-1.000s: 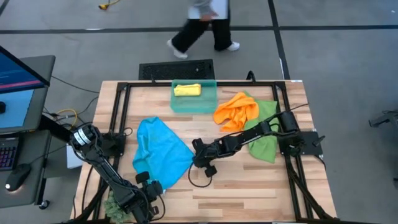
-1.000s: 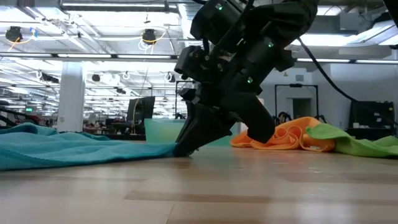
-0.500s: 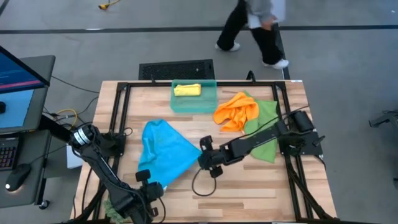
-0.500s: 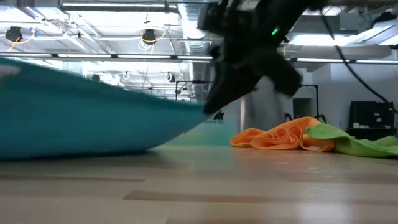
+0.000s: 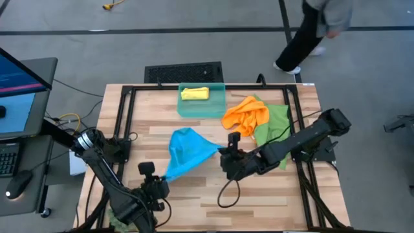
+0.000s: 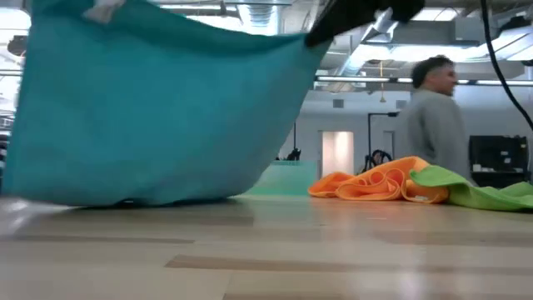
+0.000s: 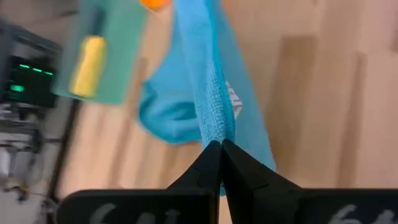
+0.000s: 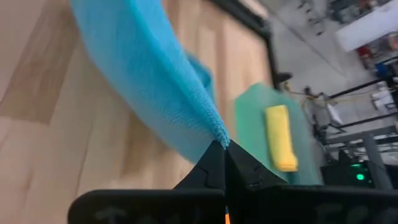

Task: Roll microfiber towels into tight, uniform cylinder then place into a basket
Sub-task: Fold the blue microfiber towel

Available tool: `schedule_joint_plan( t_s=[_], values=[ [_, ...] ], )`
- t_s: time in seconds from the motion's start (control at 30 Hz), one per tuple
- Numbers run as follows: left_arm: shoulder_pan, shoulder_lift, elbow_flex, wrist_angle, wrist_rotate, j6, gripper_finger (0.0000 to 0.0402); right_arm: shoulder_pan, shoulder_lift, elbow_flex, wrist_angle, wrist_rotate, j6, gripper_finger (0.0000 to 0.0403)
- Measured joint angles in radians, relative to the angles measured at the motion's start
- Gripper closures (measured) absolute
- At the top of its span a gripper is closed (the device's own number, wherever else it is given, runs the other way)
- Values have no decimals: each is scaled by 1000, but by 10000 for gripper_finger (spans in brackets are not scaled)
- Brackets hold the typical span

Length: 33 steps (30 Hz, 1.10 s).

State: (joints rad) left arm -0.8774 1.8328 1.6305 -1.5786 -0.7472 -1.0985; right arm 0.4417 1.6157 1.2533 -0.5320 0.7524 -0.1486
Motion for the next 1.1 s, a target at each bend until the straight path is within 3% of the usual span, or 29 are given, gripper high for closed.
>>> schedule_joint_plan(
  t_s=[0.2,0.47,0.8,0.9,0.97,1.03,1.1],
  values=[
    [75,-27,115,7,-100,212,401,-6,-100,0,5,84,4,398],
    [173,-62,247,7,-218,441,401,18,-211,0,1,88,35,397],
    [324,-224,264,7,-276,615,401,-66,-316,0,21,87,10,396],
    [398,-273,264,7,-290,624,401,-121,-336,0,88,136,-40,399],
    [459,-303,264,7,-279,543,401,-149,-346,0,171,214,-94,399],
    [522,-330,264,7,-208,349,401,-168,-361,0,268,255,-144,397],
    [567,-341,265,7,-115,289,401,-173,-374,1,326,209,-192,397]
  ],
)
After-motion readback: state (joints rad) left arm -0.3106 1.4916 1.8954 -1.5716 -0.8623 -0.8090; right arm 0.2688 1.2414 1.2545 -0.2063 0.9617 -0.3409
